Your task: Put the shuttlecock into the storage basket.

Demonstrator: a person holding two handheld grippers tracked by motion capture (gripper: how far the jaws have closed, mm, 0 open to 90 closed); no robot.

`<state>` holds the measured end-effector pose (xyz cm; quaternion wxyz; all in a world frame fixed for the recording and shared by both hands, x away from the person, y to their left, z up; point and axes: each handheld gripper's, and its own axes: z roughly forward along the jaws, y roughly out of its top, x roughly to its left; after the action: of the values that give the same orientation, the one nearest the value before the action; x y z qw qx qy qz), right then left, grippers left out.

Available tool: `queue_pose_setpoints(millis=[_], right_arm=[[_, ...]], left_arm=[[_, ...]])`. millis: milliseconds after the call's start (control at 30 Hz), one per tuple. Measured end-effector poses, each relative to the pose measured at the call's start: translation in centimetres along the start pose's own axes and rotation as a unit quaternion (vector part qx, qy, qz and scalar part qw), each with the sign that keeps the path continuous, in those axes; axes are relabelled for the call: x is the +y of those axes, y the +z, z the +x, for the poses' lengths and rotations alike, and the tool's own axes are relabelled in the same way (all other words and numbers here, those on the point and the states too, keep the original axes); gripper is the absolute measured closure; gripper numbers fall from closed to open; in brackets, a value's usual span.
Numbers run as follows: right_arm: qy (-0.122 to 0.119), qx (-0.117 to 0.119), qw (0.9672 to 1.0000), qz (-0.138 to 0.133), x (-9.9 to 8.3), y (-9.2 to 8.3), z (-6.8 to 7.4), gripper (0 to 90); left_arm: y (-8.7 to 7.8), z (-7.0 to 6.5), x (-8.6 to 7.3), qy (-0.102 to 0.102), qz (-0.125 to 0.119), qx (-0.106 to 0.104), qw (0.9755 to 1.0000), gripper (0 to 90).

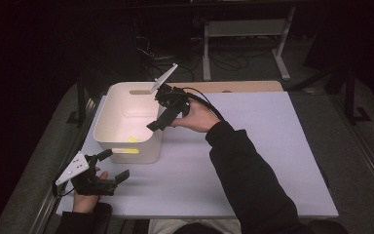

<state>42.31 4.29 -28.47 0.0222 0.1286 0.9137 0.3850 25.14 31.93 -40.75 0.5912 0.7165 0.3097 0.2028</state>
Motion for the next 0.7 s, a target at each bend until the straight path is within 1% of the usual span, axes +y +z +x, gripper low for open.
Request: queue_pose_setpoints(millis=[267,433,533,700], right_arm=[[0.005,-0.009,0.9999,-0.001,-0.9,-1.1,-0.4,0.0],[0.016,-0.019,0.9997,-0.008,-1.8,-2.3,-0.8,0.0],[0.015,-0.023,0.9996,-0.009,-2.1,-2.5,-0.9,0.0],[0.02,-0.03,0.9992,-0.017,-2.8,-3.5,-1.0,0.0]], left_arm=[[0.0,0.0,0.0,0.0,0.0,0.0,1.0,0.0],[0.0,0.0,0.0,0.0,0.0,0.0,1.0,0.0],[0.0,0.0,0.0,0.0,0.0,0.0,1.0,0.0],[0.0,0.0,0.0,-0.001,0.0,0.0,1.0,0.0]])
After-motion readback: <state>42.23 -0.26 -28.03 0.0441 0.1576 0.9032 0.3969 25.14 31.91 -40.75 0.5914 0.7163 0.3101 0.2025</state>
